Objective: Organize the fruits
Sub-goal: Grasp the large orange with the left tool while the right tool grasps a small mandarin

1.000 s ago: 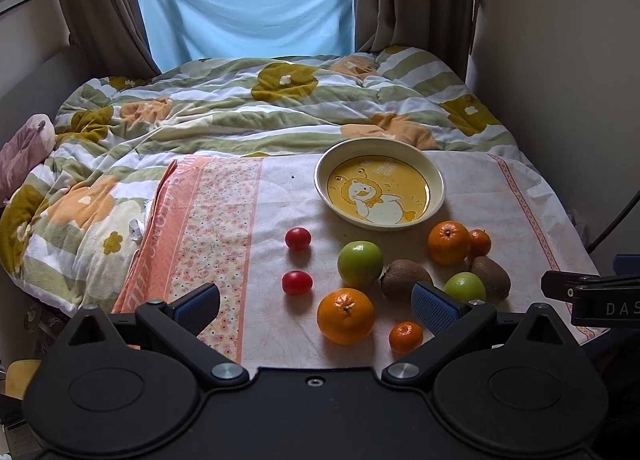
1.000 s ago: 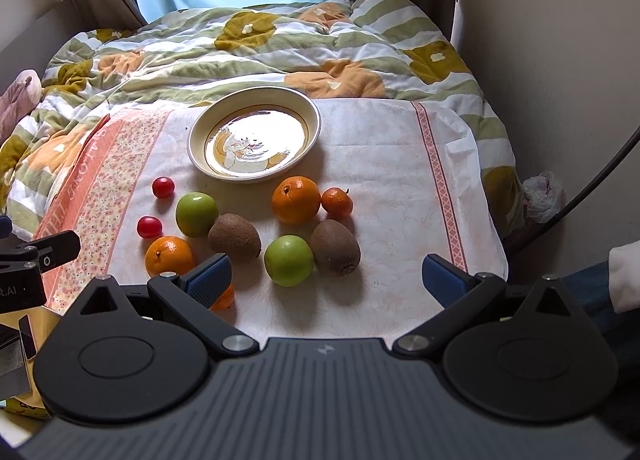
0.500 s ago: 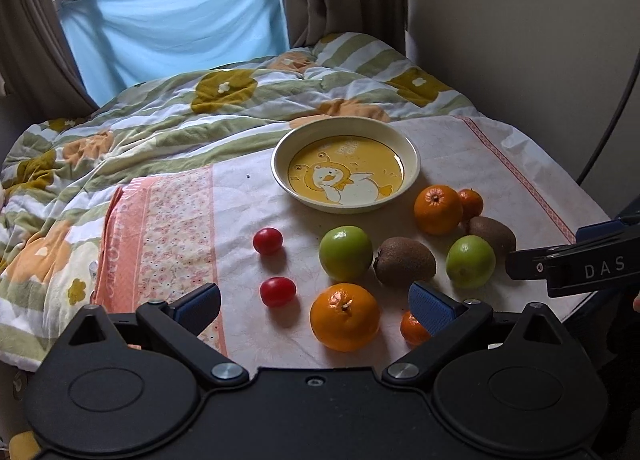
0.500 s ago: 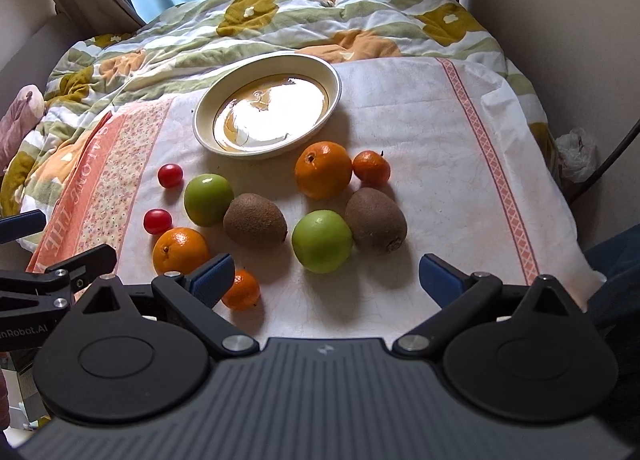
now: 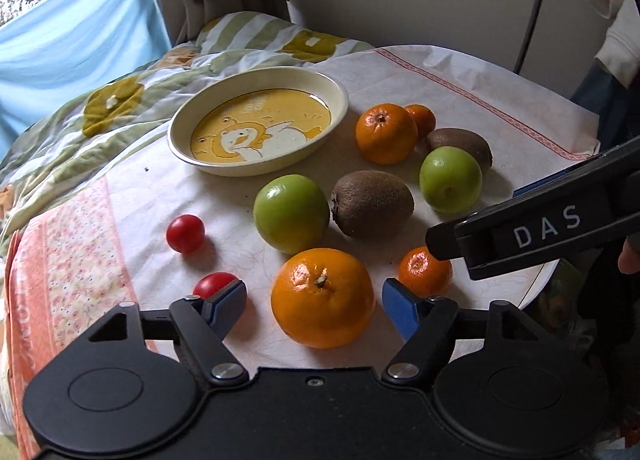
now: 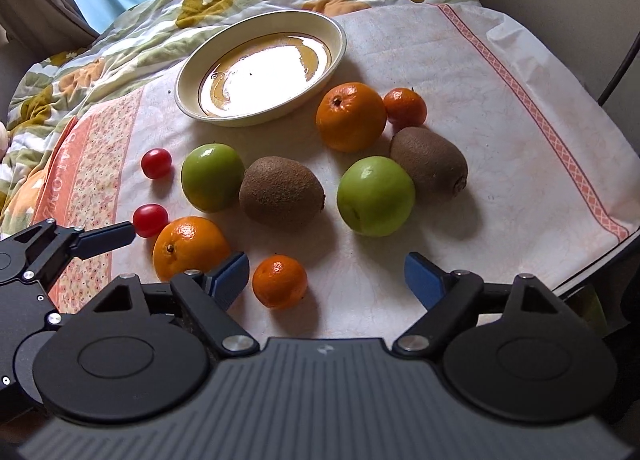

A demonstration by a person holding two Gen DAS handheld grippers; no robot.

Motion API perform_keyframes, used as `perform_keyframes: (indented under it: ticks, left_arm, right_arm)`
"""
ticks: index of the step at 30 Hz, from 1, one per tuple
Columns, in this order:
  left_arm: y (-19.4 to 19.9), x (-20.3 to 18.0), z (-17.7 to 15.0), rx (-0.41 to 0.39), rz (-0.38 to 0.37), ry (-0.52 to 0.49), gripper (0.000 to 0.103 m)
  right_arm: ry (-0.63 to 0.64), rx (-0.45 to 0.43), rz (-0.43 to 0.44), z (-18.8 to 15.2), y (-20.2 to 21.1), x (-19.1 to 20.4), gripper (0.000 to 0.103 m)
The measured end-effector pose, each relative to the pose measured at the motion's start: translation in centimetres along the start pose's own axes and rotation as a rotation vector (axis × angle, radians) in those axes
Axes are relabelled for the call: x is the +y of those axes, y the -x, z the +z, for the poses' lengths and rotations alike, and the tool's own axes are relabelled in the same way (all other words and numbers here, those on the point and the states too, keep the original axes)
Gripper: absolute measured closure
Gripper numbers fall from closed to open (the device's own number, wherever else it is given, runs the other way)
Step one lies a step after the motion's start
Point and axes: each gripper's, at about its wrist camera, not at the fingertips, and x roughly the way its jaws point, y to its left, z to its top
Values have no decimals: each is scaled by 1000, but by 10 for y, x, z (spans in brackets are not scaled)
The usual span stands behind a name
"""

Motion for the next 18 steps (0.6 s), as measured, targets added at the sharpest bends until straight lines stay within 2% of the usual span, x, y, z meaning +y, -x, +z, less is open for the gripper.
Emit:
perform_keyframes:
  ticks: [2, 6, 14, 18]
  left_arm:
    - [-6, -1, -1, -2, -13, -27, 27]
    - [-17, -1, -2, 4, -37, -73, 34]
    - [-24, -1, -6, -2, -58, -124, 35]
    - [-23, 3, -6, -1, -75, -119, 35]
  right_arm:
    - [-15, 6, -7, -3, -4, 4, 9]
    - [-40, 18, -13, -5, -11, 7, 14]
    - [-78, 33, -9, -7, -19, 11, 23]
    - [-86, 44, 3, -7, -23, 15, 27]
